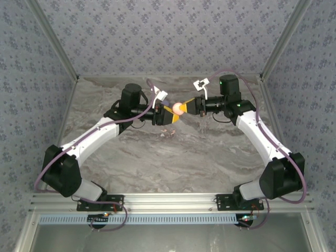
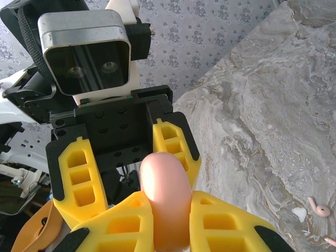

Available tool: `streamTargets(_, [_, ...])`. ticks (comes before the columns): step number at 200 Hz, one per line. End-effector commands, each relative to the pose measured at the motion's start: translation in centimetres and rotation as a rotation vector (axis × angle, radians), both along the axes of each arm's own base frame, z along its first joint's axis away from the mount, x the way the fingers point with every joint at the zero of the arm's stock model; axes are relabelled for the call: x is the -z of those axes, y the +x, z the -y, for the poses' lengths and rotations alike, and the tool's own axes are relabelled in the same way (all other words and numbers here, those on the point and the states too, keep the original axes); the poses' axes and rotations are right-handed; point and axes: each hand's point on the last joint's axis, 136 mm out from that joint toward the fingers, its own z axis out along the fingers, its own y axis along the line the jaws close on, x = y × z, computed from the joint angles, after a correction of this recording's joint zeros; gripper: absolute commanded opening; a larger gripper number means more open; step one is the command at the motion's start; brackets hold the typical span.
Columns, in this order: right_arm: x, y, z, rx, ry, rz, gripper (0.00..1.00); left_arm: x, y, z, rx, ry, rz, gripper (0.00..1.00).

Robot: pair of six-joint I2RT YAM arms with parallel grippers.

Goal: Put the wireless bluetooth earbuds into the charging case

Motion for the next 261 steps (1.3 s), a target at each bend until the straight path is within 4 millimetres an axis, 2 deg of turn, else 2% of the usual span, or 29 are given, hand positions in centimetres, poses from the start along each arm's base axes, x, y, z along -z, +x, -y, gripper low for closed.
streamTargets(1, [-0.8, -0.1, -0.2, -0.011, -0.004, 0.036, 0.07, -3.1, -1.0, 0.4, 0.049, -0.072, 0.066, 0.46])
streamTargets(74, [-0.4, -1.3, -0.9, -0.058, -0.014, 0.041, 0.08, -3.3, -0.1, 0.6, 0.007, -0.092, 0.062, 0.37])
streamTargets(137, [-0.5, -1.0, -0.8, -0.045, -0.023, 0.047, 0.08, -2.6, -0.1, 0.7, 0.010, -0.081, 0.045, 0.27])
streamTargets(156, [-0.5, -0.9, -0.7, -0.035, -0.026, 0.050, 0.08, -2.5, -0.1, 0.7, 0.008, -0.079, 0.042, 0.26])
streamTargets(183, [-0.6, -0.9, -0.7, -0.035, -0.025, 0.050, 0.09, -2.4, 0.1, 0.7, -0.004, -0.074, 0.042, 0.18])
streamTargets(208, [-0.4, -0.5, -0.4, 0.010, -0.053, 0.058, 0.19, -2.2, 0.6, 0.6, -0.031, -0.045, 0.064, 0.13])
streamTargets(223, [-0.2, -0.2, 0.1, 0.061, -0.091, 0.074, 0.31, -1.9, 1.0, 0.4, -0.052, -0.009, 0.090, 0.13])
streamTargets(241, [0.1, 0.2, 0.7, 0.117, -0.136, 0.092, 0.41, -1.4, 1.5, 0.4, -0.061, 0.023, 0.145, 0.10])
streamTargets(261, [0.5, 0.1, 1.3, 0.159, -0.194, 0.110, 0.45, -0.8, 1.9, 0.4, -0.056, 0.026, 0.251, 0.06])
